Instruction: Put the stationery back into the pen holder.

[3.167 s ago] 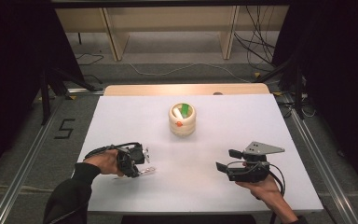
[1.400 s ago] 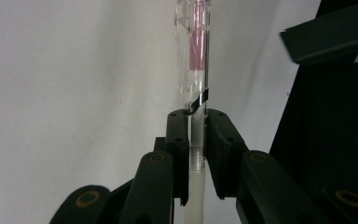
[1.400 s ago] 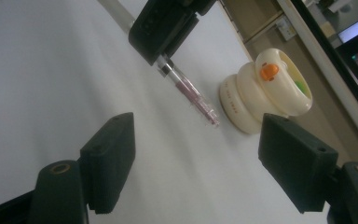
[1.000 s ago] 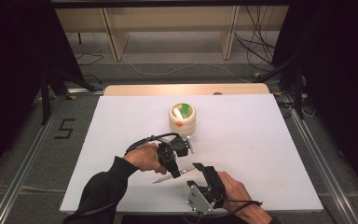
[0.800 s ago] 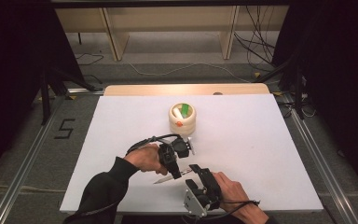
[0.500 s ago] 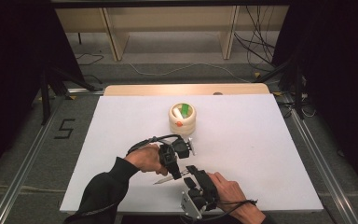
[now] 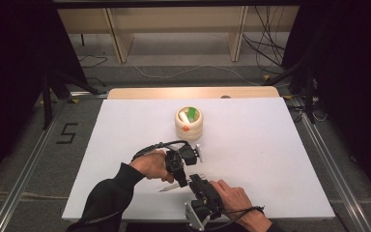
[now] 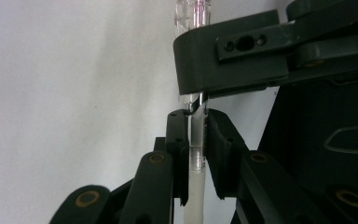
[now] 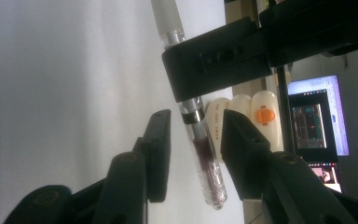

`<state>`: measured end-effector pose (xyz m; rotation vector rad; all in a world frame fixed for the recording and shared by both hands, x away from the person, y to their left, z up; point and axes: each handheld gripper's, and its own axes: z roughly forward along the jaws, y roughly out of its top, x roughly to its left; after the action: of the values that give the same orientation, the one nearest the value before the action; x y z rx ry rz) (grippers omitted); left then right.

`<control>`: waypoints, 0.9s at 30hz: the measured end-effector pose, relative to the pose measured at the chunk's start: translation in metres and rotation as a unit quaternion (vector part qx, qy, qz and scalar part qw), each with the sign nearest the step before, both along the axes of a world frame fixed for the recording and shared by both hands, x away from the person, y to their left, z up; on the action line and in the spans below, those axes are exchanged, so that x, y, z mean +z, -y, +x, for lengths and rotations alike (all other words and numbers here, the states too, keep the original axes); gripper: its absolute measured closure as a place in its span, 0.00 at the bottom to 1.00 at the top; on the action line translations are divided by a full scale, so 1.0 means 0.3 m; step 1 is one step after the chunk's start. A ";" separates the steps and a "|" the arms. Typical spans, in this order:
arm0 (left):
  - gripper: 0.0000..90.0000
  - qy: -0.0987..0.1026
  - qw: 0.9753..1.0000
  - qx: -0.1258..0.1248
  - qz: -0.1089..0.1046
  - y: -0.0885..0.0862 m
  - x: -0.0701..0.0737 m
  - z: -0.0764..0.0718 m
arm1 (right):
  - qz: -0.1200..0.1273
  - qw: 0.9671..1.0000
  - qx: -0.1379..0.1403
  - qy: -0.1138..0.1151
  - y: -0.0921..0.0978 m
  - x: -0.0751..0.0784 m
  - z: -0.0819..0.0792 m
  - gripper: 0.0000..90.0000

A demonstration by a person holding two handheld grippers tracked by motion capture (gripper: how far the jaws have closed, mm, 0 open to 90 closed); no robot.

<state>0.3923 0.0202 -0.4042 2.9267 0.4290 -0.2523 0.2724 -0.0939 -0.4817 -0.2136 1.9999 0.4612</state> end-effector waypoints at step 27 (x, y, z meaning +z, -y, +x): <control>0.84 -0.006 1.000 0.006 -0.001 0.002 -0.005 0.005 | -0.031 0.999 0.020 0.008 -0.011 -0.023 -0.004 0.89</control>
<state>0.3938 0.0196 -0.4055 2.9217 0.4469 -0.2692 0.2713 -0.0906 -0.4886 -0.2942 1.9983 0.4219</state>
